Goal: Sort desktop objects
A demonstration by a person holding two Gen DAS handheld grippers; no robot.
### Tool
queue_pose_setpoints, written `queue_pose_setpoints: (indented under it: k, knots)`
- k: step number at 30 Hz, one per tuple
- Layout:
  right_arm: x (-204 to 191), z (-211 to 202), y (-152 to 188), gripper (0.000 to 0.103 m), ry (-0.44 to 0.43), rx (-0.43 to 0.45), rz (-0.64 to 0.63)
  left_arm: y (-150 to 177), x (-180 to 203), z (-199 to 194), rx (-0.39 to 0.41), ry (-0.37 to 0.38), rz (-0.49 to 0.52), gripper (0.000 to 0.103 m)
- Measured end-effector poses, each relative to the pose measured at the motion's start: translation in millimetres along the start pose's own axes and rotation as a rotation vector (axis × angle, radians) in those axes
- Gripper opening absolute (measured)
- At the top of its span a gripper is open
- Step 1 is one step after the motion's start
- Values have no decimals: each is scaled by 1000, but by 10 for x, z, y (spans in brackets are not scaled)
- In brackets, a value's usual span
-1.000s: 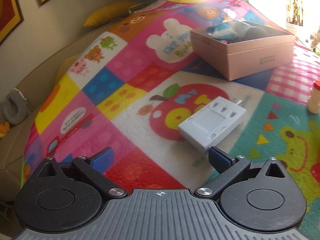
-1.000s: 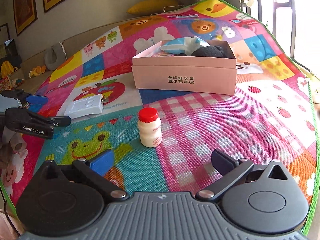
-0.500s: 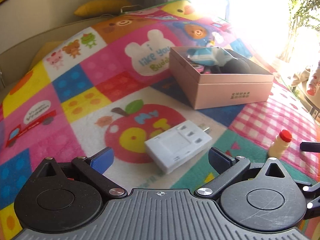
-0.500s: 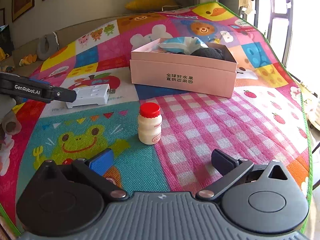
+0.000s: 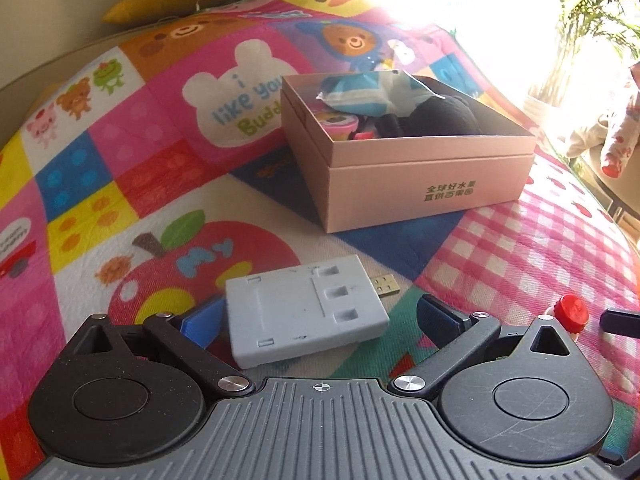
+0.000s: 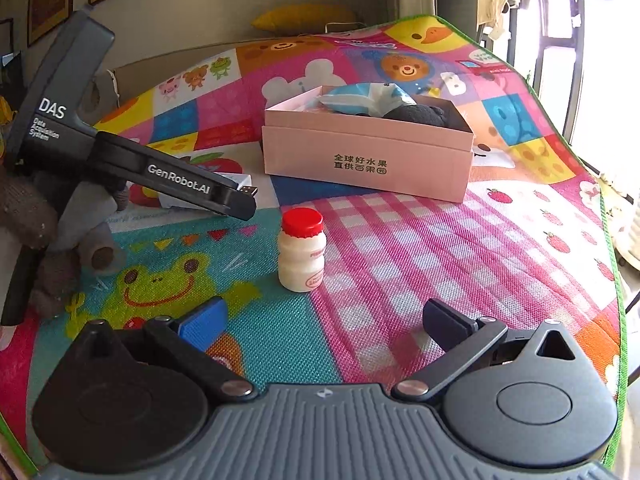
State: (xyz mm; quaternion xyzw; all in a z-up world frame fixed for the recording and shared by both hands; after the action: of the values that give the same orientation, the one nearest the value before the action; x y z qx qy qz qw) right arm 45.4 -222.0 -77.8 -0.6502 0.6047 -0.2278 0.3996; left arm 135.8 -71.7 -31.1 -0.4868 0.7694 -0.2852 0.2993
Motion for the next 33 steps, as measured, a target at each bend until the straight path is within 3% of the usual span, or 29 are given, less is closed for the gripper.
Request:
queue_pose_setpoints:
  k: [6,7,8,14,18,24,28,33]
  knots:
    - [2,-3,-4,103,-4,7,0,-5,52,-95,28,6,37,102]
    - [0,-1,-7,103,-4,8,0,-1,48,-108,30,2,41,97]
    - [-2,1,-6,103,-3,9,-1,3,41,-114,28,-6,45,85]
    - [-26,7,-30,103,0,-1,-16,94,-46,-203,13,0,33,85]
    - [-55,-10,-78,102,-9,2,-24,252,16,-426,8,53,55,85]
    - [-182,-15,-251,75,-47,24,-56,518,163,-737,4,84,103,85]
    - [-229,112,-282,49,-38,-11,-79,594,174,-766,-3,73,109,95]
    - [-165,144,-305,31,-22,-25,-37,574,181,-726,4,74,101,96]
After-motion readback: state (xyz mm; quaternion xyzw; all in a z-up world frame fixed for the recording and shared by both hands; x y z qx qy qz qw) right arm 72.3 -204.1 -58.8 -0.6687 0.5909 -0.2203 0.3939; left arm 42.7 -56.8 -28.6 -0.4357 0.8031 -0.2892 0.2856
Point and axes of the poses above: each gripper's, at about its wrist camera, not at the fingertips, and z roughly the way its jaws point, x to its right, y to its underside, the point moved 7 cm from there along z, roughly the way its jaws point, and after that the axes turned 13 degrees about z, right-handed, at the moved point
